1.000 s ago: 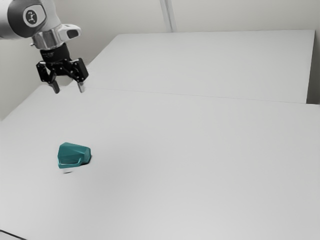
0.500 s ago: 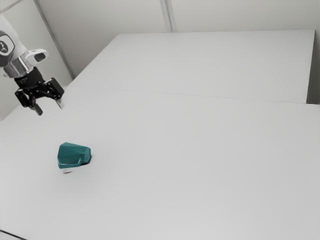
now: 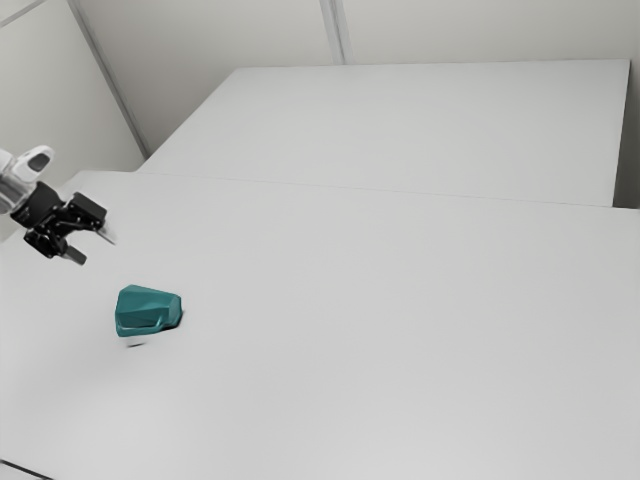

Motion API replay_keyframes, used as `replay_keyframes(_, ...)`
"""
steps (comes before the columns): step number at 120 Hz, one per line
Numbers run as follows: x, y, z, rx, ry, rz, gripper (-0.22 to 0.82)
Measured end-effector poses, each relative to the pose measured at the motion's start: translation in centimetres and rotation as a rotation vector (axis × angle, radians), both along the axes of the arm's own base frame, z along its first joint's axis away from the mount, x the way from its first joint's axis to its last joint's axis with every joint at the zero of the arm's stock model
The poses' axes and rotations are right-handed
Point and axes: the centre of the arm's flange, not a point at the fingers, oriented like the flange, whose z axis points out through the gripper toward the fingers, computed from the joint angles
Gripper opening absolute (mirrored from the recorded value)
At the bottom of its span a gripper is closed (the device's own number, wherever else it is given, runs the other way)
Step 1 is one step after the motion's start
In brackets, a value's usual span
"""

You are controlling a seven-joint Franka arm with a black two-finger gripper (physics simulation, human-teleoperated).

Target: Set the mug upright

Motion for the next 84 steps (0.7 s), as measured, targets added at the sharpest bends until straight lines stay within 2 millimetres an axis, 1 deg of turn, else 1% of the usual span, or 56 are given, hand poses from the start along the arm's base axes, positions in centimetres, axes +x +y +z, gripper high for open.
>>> replay_keyframes(4,-0.3,0.3,-0.4,-0.012,-0.010,-0.001,0.59)
replay_keyframes(18,-1.2,1.2,-3.1,-0.062,-0.039,0.004,0.59)
replay_keyframes(30,-1.8,2.6,-4.3,-0.091,-0.077,0.015,0.59)
replay_keyframes(48,-2.8,4.0,-6.1,-0.142,-0.129,0.028,0.59)
replay_keyframes(68,-3.8,5.2,-8.7,-0.200,-0.153,0.032,0.59)
replay_keyframes(84,-3.9,5.9,-10.5,-0.235,-0.162,0.018,0.59)
